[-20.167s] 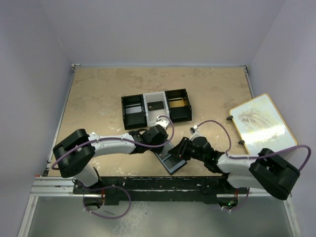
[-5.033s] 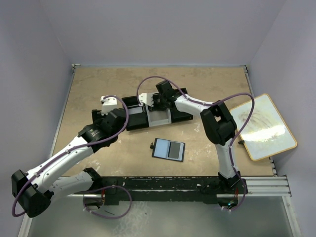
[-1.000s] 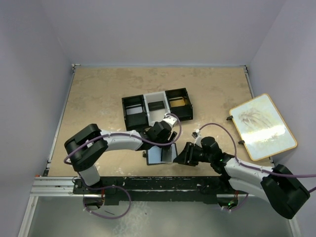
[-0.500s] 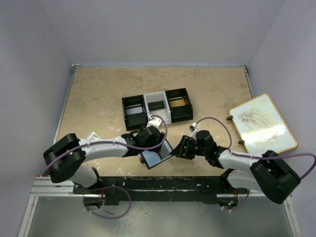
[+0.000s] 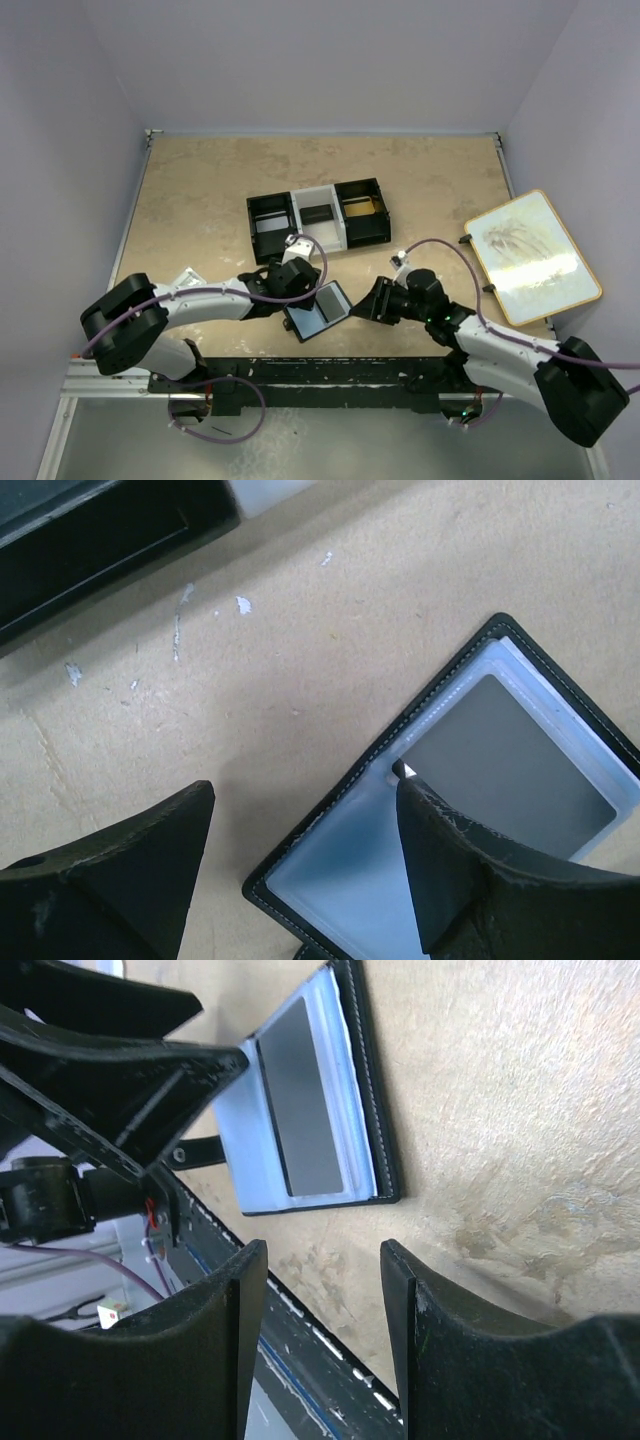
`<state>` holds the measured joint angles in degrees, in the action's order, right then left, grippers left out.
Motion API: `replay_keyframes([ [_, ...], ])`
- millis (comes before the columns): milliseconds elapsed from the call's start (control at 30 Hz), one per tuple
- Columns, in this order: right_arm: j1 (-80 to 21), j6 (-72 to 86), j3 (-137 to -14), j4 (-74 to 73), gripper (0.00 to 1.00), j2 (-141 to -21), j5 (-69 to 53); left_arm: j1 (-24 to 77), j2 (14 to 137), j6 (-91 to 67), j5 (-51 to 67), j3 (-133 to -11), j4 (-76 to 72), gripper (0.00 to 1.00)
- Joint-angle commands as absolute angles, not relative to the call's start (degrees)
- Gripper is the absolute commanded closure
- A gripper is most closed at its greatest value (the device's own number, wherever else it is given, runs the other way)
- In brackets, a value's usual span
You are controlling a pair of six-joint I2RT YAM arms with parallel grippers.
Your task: Take the credit cards out of the card holder
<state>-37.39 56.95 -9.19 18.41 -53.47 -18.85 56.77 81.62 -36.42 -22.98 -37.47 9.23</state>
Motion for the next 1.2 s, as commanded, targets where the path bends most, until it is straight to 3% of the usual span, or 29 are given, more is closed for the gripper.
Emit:
replay_keyframes([
  [0, -37.4, 55.3, -9.4, 26.1, 0.48, -60.5, -24.0, 55.5, 79.9, -37.7, -19.6, -36.4, 7.0, 0.29],
  [200, -37.4, 56.7, -12.0, 31.3, 0.47, -70.4, -25.2, 55.6, 77.7, -40.2, -13.7, -34.3, 4.2, 0.33],
  [400, -37.0, 52.5, -22.6, 28.9, 0.46, -79.8, -25.2, 56.0, 75.8, -44.3, -9.4, -30.9, 0.7, 0.39],
  [767, -35.8, 42.0, -40.2, 22.9, 0.46, -96.9, -30.4, 61.6, 70.3, -55.4, -12.4, -25.8, -7.3, 0.41],
  [1167, -35.9, 35.9, -44.0, 8.7, 0.46, -87.4, -19.9, 70.8, 79.4, -59.1, -14.6, -28.4, -18.6, 0.41],
])
